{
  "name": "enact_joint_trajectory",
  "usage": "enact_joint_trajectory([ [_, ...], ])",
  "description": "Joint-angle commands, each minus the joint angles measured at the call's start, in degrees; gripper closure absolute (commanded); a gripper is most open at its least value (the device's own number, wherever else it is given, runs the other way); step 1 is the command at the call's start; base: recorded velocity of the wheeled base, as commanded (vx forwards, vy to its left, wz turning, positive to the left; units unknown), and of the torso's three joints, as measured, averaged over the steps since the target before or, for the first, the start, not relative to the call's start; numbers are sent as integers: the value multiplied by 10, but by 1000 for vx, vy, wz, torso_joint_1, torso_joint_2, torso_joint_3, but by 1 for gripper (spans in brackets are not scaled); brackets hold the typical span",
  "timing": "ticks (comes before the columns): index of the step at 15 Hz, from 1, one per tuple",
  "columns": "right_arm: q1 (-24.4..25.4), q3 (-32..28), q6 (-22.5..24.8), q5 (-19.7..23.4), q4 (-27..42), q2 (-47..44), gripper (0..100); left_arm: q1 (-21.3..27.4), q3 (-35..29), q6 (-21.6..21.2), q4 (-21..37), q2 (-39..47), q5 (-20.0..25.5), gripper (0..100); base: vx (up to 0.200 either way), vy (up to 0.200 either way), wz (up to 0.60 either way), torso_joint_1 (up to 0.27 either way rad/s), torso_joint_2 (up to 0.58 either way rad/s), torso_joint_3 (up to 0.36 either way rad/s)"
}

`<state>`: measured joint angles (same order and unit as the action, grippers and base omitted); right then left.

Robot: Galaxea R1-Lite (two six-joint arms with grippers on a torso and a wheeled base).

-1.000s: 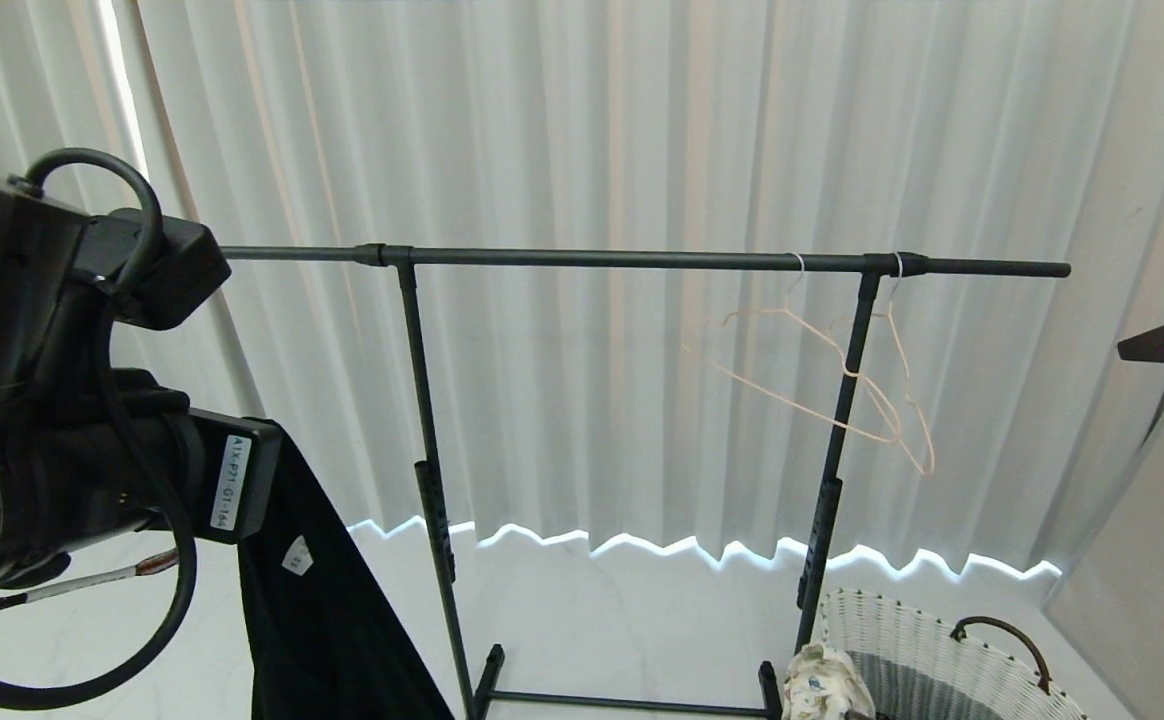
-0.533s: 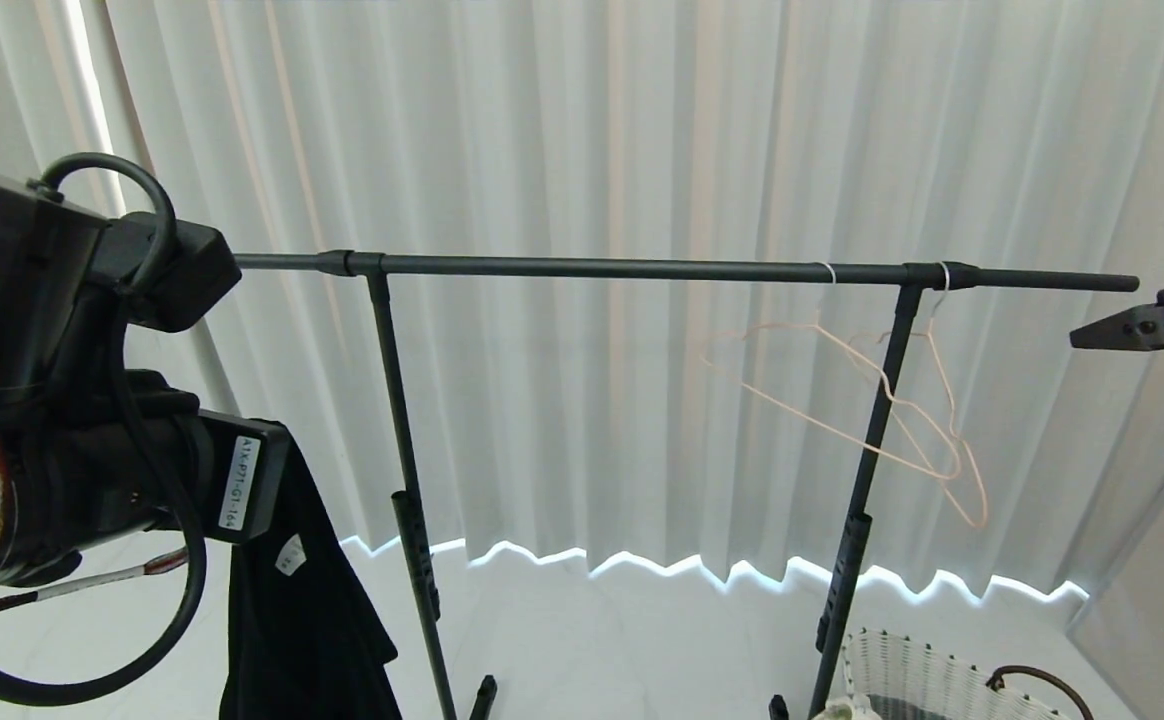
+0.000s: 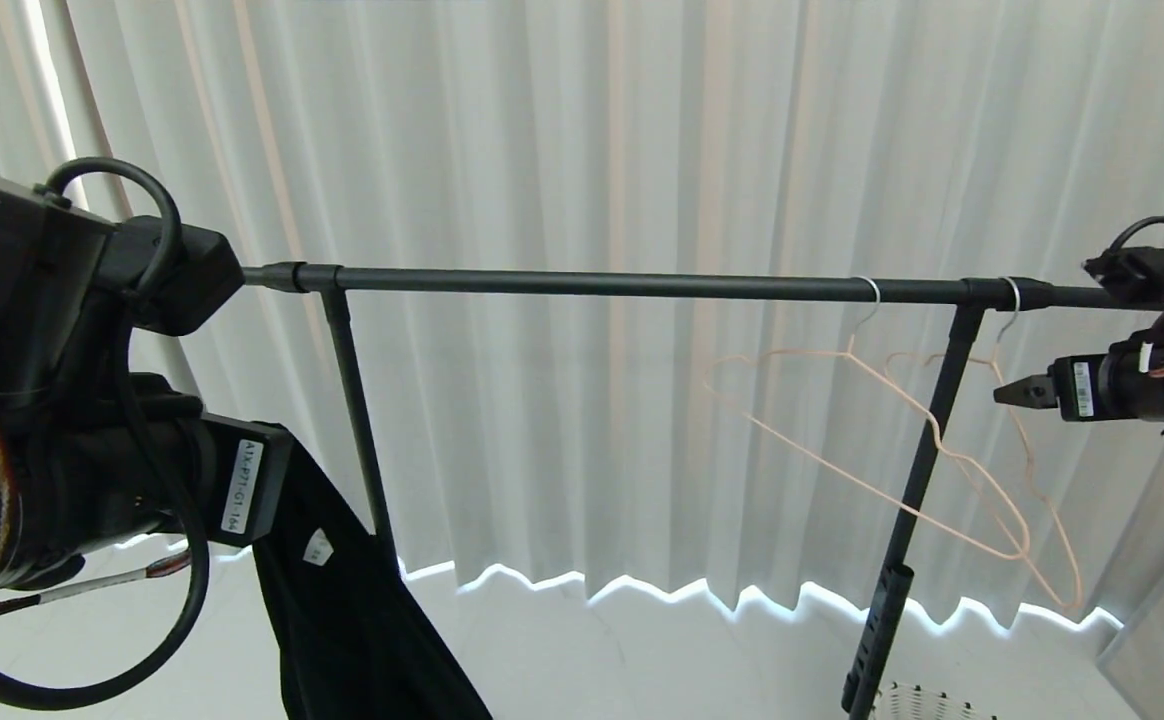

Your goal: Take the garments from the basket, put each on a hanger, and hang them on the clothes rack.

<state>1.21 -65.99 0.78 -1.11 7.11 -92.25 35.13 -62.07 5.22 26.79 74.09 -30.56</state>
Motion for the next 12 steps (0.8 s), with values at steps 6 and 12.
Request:
enact_joint_trajectory([
  [6, -16, 77, -3, 6, -71, -69, 0, 0, 20, 1, 1, -9, -14, 100, 0, 0, 0, 0, 0, 0],
  [12, -16, 116, -3, 7, -124, -81, 0, 0, 25, 1, 0, -9, -14, 100, 0, 0, 0, 0, 0, 0],
])
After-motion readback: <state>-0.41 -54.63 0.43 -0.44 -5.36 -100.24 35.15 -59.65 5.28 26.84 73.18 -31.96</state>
